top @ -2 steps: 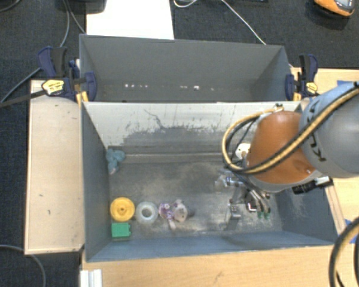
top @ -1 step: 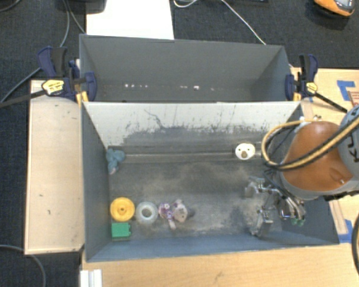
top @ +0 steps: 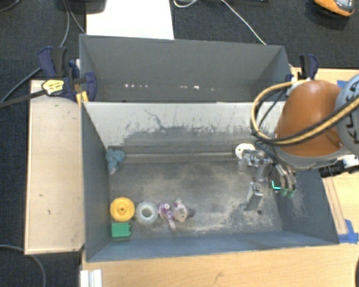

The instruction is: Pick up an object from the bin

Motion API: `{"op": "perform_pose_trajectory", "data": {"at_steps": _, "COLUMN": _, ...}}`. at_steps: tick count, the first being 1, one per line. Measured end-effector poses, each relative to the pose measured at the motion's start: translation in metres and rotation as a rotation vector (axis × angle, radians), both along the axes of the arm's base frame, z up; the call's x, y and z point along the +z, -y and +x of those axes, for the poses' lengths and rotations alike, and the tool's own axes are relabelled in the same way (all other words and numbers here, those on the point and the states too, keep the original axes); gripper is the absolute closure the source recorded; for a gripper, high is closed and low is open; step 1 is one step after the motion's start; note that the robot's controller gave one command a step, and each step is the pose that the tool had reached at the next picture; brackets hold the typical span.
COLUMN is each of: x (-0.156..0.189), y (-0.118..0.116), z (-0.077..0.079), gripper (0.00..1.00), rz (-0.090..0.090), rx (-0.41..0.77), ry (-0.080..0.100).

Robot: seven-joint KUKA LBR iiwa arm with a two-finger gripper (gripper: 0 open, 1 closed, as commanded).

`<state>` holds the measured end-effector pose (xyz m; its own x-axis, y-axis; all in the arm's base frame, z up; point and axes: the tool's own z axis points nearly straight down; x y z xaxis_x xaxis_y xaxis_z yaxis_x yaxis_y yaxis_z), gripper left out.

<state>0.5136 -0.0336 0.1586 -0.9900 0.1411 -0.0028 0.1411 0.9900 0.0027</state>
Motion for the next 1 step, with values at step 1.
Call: {"op": "perform_pose_trajectory", "data": {"at_steps": 1, "x": 0.0782, "y": -0.0428, "z": 0.0308, "gripper": 0.0, "rz": 0.003, "rx": -0.065, "ry": 0.017}}
